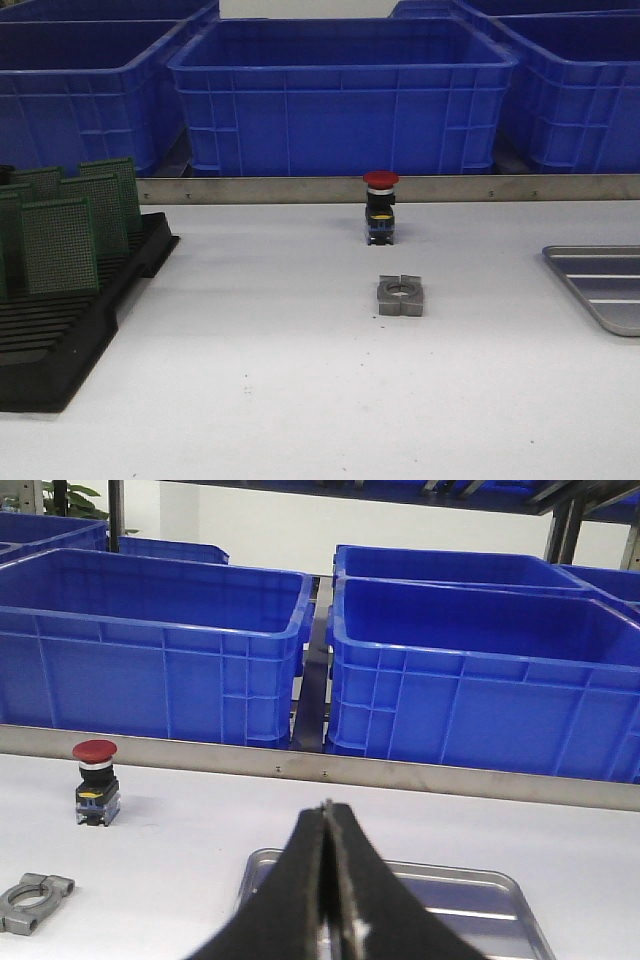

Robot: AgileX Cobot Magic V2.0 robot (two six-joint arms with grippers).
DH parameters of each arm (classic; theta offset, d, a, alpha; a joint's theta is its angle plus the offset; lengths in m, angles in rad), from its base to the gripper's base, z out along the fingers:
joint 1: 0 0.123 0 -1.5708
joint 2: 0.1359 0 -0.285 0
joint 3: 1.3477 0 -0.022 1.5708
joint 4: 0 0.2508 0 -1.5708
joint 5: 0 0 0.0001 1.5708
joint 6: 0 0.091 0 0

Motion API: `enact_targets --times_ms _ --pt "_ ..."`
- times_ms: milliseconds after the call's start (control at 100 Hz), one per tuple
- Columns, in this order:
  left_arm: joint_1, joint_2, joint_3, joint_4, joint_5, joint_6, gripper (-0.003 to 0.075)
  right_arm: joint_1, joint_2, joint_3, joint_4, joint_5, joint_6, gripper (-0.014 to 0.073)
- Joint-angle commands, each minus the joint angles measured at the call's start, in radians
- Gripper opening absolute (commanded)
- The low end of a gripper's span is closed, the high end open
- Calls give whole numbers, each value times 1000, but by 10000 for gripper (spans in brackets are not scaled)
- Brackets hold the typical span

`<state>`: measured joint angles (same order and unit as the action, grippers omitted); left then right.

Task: Place circuit board on tray

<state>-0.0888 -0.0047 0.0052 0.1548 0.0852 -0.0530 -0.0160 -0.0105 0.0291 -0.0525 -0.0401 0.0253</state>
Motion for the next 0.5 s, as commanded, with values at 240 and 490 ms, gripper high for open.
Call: enact_targets --times_ms 240,490 --pt "-7 -30 38 -9 -79 -9 -19 2 -17 5 -7 -79 -1 -67" --pt "-7 -5 -92 -65 27 -9 -19 2 -17 5 -7 -79 -1 -67"
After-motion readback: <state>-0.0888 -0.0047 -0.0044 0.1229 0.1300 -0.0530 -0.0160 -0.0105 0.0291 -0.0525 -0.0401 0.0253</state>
